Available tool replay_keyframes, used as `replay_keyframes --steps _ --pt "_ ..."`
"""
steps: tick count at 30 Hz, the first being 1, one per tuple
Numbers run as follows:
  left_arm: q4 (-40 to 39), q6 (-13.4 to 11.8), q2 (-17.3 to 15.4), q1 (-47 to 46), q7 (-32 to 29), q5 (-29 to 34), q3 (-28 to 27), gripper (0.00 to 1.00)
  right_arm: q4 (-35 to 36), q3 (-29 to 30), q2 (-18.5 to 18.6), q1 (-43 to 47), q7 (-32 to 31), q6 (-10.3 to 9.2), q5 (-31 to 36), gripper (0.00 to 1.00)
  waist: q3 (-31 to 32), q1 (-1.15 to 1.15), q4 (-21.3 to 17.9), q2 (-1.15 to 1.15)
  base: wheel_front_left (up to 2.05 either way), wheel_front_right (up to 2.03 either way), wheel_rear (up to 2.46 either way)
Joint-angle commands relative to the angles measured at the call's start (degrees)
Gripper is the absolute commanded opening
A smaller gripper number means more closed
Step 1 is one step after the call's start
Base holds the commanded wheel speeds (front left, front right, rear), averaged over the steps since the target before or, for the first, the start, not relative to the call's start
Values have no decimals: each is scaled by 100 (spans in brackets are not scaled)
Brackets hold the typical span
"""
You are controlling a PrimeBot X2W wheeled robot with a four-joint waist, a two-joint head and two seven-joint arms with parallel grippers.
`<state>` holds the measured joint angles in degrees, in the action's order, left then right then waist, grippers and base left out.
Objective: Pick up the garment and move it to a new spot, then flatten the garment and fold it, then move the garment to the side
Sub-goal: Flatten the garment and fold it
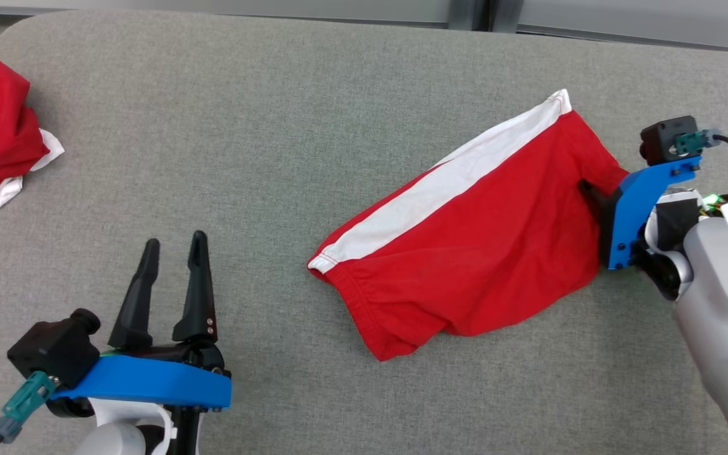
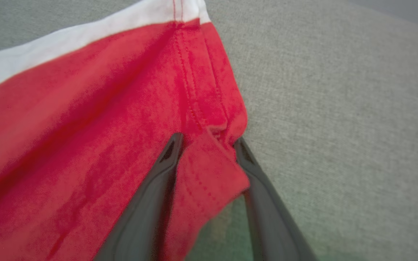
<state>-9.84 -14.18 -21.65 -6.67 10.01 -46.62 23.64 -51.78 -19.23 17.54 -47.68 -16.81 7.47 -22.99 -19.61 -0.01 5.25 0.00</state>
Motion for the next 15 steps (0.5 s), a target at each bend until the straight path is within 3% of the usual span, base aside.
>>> replay_keyframes --steps 1,15 --pt "21 -44 -41 -66 35 37 -42 100 -46 -81 -84 162 -53 5 -31 0 25 1 -20 0 0 0 0" --pt "256 50 -11 -43 328 99 -234 100 282 103 -187 657 1230 2 -588 0 666 1 -591 0 0 0 0"
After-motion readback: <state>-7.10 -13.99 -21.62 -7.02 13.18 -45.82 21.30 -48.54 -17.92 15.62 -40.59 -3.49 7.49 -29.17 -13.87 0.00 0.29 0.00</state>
